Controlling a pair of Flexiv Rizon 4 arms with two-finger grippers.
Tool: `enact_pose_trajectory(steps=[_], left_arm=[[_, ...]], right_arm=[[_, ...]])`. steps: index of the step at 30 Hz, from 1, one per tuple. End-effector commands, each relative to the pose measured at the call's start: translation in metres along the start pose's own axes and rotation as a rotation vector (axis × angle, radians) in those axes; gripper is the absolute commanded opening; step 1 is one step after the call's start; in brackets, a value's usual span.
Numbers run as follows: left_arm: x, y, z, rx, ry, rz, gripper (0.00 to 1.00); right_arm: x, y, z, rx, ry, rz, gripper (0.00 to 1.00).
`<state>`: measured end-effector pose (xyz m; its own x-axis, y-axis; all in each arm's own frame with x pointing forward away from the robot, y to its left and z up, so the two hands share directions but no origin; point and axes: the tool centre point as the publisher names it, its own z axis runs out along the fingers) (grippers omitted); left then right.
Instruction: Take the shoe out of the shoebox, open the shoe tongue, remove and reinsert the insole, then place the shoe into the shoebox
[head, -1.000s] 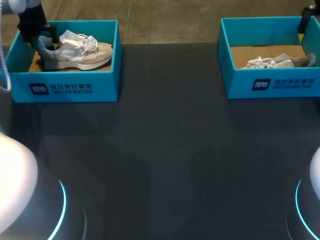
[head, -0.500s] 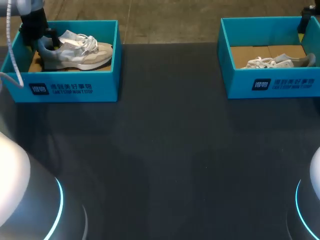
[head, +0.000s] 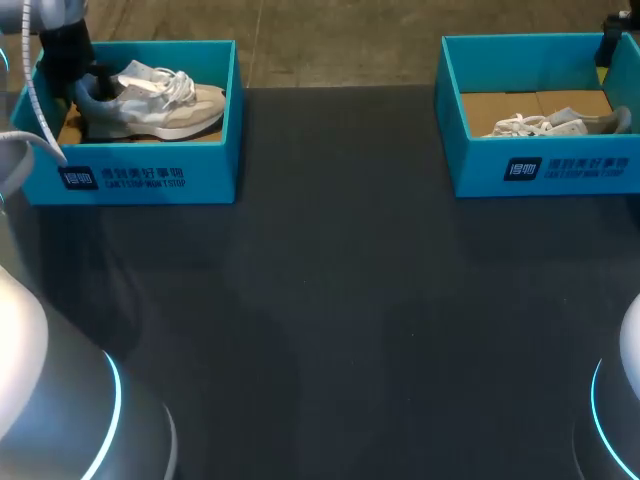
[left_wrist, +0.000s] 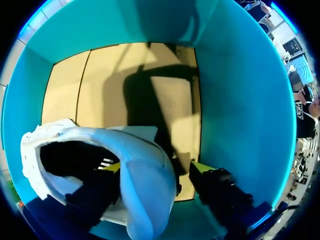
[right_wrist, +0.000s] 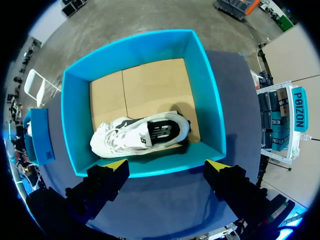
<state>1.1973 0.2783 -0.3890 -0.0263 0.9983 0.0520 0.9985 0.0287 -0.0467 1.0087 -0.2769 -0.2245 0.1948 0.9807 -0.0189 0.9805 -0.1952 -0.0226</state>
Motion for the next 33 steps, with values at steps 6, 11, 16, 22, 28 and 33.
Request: enact_pose_trajectory(steps=[6,11,16,22,28,33], left_arm=[[0.002,0.0,0.002,0.02,0.0,0.011,0.0],[0.002,-0.003,-0.002,0.014,-0.005,0.016,0.0],[0.002,-0.006,-0.011,0.002,-0.014,0.018,0.0],[0.006,-0.009,-0.021,-0.016,-0.016,0.018,0.0],[0.015,-0.012,-0.025,-0.027,-0.009,0.008,0.0],[0.021,-0.015,-0.039,-0.042,-0.017,-0.01,0.0]], right_arm=[[0.0,0.0,0.0,0.0,-0.001,0.001,1.0],[0.0,0.0,0.0,0.0,-0.001,0.001,1.0],[0.0,0.0,0.0,0.0,-0.001,0.001,1.0],[0.0,0.0,0.0,0.0,-0.001,0.001,1.0],[0.0,0.0,0.0,0.0,-0.001,0.001,1.0],[0.0,0.0,0.0,0.0,-0.001,0.001,1.0]])
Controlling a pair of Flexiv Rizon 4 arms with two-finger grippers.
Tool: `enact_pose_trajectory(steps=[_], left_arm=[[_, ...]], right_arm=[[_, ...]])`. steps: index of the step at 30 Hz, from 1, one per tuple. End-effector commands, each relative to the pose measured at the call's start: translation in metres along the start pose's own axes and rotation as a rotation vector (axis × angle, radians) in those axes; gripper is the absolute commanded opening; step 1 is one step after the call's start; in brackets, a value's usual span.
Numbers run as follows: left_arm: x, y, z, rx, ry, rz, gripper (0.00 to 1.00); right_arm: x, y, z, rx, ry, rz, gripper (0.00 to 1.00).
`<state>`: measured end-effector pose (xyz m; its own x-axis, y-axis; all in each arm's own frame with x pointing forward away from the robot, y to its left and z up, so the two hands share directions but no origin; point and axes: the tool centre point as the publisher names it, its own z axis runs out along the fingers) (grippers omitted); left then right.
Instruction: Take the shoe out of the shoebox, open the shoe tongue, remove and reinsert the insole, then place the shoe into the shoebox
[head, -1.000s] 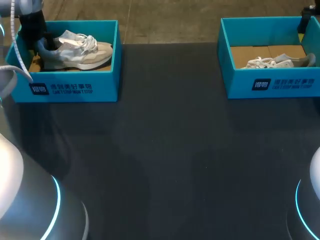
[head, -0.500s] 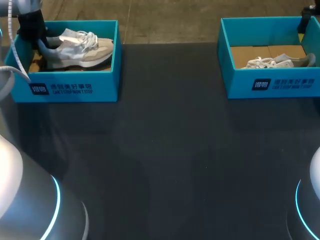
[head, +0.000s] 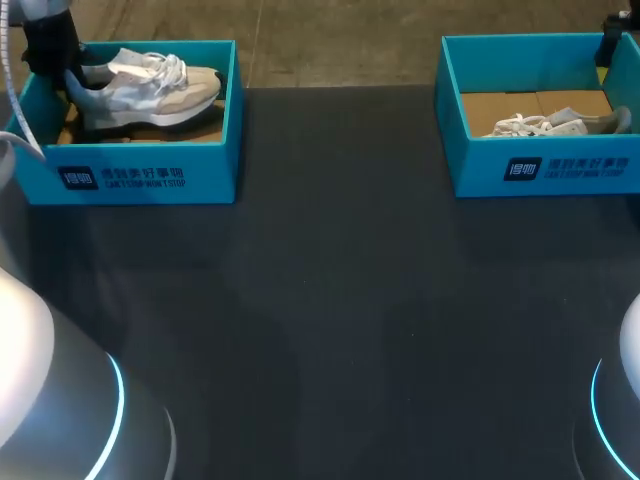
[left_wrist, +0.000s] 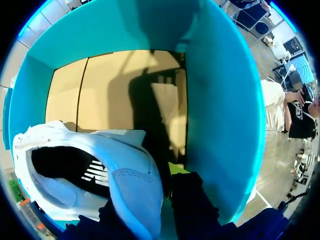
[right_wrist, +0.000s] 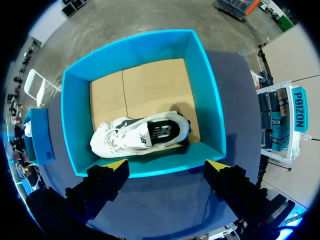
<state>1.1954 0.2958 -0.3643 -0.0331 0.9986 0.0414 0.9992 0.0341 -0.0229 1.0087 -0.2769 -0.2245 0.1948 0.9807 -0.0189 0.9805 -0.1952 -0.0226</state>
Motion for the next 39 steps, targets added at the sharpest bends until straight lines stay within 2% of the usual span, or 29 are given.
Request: enact_pose_trajectory(steps=[1,11,19,24,31,39], left_arm=[[0.003,-0.013,-0.019,-0.023,-0.016,0.0,0.0],[0.008,-0.027,-0.063,-0.071,-0.053,0.009,0.0],[0.014,-0.042,-0.11,-0.124,-0.072,0.018,0.0],[0.018,-0.064,-0.139,-0.145,-0.055,0.021,0.0],[0.016,-0.112,-0.174,-0.164,0.013,-0.016,0.0],[0.0,-0.184,-0.192,-0.183,0.013,-0.024,0.0]], right_arm=[[0.0,0.0,0.0,0.0,-0.001,0.001,1.0],[0.0,0.0,0.0,0.0,-0.001,0.001,1.0],[0.0,0.0,0.0,0.0,-0.001,0.001,1.0],[0.0,0.0,0.0,0.0,-0.001,0.001,1.0],[0.0,0.0,0.0,0.0,-0.001,0.001,1.0],[0.0,0.0,0.0,0.0,-0.001,0.001,1.0]])
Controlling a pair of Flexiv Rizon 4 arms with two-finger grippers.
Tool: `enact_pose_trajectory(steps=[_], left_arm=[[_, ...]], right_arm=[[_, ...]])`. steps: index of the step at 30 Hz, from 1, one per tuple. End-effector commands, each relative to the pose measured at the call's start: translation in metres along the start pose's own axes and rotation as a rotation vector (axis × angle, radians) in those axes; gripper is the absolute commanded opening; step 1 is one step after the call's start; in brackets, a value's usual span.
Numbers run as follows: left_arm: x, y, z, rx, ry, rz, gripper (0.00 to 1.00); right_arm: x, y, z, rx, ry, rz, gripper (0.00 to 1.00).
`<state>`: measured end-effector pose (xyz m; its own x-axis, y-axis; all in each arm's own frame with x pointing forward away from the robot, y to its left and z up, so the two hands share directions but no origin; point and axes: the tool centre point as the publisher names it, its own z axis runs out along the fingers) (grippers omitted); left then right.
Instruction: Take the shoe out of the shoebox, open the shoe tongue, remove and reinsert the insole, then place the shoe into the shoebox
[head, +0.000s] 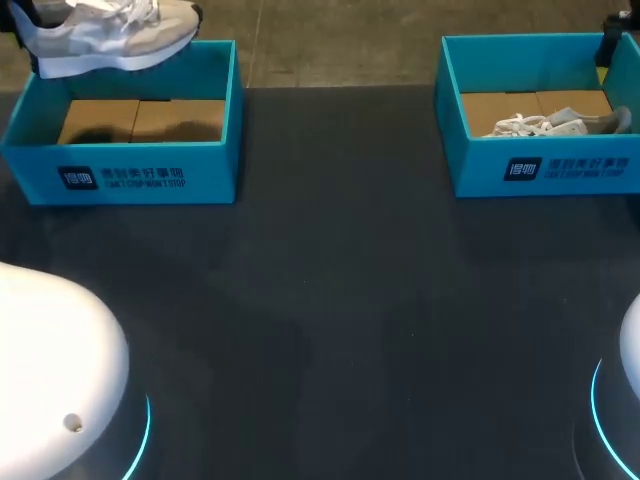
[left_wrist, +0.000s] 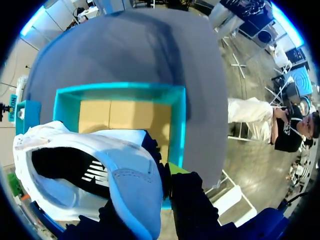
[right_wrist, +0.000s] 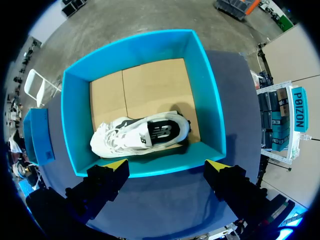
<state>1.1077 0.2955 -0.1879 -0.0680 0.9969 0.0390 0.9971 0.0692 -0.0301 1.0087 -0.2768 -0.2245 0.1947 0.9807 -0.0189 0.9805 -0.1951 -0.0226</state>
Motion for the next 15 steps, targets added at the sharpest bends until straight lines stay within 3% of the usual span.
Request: enact_pose_trajectory(steps=[1,6,15], left_arm=[[-0.01,-0.102,-0.018,-0.2,0.015,0.01,0.0],[-0.025,-0.15,-0.024,-0.226,0.011,0.039,0.0],[-0.069,-0.228,-0.014,-0.262,0.048,0.047,0.0]], right_arm=[[0.0,0.0,0.0,0.0,-0.001,0.001,1.0],[0.0,0.0,0.0,0.0,-0.001,0.001,1.0],[0.0,0.0,0.0,0.0,-0.001,0.001,1.0]])
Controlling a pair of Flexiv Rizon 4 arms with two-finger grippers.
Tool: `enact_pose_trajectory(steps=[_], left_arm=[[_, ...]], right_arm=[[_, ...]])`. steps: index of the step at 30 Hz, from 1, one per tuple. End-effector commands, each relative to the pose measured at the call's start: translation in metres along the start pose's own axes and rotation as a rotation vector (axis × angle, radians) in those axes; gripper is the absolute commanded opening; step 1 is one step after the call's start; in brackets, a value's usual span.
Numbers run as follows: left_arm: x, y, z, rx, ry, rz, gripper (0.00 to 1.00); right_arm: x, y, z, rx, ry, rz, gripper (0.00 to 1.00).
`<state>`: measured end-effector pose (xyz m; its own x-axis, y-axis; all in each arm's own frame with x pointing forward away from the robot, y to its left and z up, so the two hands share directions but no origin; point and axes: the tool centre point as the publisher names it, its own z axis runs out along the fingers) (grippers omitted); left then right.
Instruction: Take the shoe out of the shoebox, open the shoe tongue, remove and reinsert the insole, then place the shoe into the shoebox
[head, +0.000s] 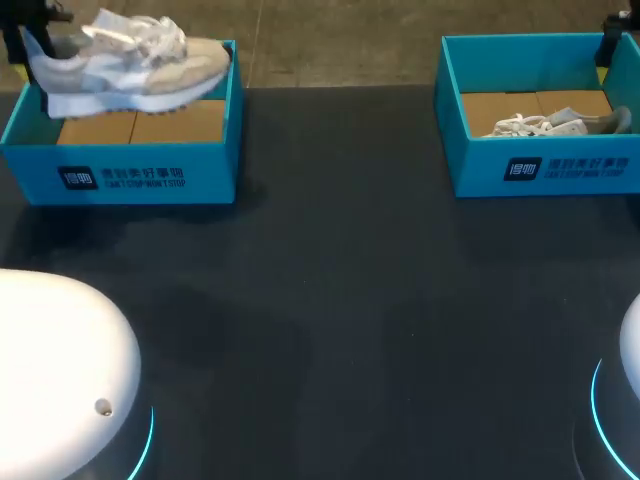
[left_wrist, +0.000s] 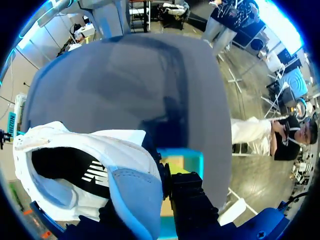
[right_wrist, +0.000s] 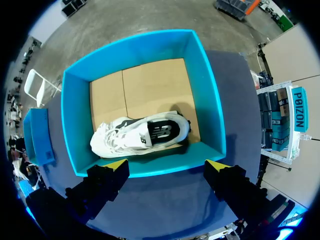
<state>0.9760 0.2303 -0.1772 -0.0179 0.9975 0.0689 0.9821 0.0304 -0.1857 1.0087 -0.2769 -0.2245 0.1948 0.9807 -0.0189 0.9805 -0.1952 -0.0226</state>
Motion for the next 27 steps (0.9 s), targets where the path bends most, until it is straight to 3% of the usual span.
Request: enact_pose_trajectory(steps=[1,16,27], left_arm=[[-0.023,-0.097,0.01,-0.417,0.021,-0.007,0.0],[-0.091,-0.187,0.032,-0.416,0.045,-0.016,0.0],[-0.121,-0.233,0.051,-0.453,0.045,-0.011,0.0]], right_arm=[[0.0,0.0,0.0,0.0,-0.001,0.001,1.0],[0.0,0.0,0.0,0.0,-0.001,0.001,1.0],[0.0,0.0,0.0,0.0,-0.001,0.001,1.0]])
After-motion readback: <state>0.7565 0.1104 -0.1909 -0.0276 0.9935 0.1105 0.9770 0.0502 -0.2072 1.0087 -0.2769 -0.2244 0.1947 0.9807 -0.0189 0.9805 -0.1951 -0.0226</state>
